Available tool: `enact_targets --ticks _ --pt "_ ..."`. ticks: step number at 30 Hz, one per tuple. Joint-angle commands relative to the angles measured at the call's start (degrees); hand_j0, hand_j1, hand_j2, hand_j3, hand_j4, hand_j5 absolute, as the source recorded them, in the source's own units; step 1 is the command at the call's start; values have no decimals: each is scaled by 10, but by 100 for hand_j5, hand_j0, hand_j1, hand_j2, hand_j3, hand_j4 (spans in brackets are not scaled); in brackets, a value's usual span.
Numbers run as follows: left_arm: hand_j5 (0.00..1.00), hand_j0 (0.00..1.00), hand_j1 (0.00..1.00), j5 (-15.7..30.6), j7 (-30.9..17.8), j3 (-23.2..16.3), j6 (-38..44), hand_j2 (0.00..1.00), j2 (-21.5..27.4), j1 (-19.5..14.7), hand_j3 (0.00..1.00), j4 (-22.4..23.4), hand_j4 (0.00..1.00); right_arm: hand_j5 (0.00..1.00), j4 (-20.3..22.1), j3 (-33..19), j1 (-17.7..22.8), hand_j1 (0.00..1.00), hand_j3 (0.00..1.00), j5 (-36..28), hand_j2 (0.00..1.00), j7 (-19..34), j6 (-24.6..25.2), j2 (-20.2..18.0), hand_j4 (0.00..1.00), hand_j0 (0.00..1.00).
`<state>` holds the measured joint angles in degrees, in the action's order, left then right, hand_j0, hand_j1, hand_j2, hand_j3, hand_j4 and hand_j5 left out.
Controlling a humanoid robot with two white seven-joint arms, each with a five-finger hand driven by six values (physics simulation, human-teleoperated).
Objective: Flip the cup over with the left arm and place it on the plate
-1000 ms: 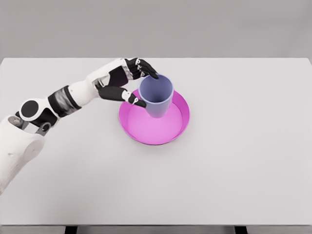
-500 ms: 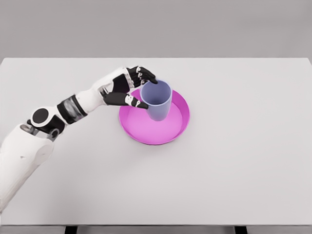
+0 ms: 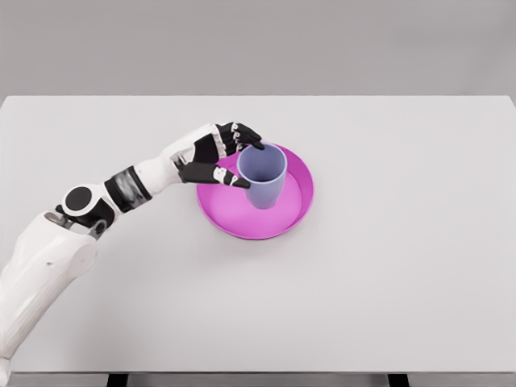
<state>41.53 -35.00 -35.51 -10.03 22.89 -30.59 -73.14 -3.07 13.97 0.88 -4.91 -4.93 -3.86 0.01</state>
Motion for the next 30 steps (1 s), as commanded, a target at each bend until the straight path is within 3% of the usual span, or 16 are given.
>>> enact_targets --ticks 1,7,14,20,24,30 --pt "60 60 60 0 0 0 0 60 -2 0 60 2 60 100 0 0 0 100 100 0 100 0 0 0 100 100" --pt "60 60 60 0 0 5 0 60 -2 -5 60 6 60 100 0 0 1 100 100 0 100 0 0 0 100 100" --pt "60 60 60 -1 0 3 -2 60 -19 -17 60 61 60 100 0 0 0 100 100 0 100 0 0 0 100 100" --pt "60 60 60 -8 0 2 -2 60 -26 -17 60 63 60 100 0 0 0 100 100 0 100 0 0 0 100 100" --pt "77 77 77 -8 0 2 -3 77 -24 -16 77 59 77 100 0 0 0 100 100 0 100 0 0 0 100 100" --pt "84 84 84 -22 0 3 -3 84 -22 -16 84 58 84 100 0 0 0 100 100 0 100 0 0 0 100 100"
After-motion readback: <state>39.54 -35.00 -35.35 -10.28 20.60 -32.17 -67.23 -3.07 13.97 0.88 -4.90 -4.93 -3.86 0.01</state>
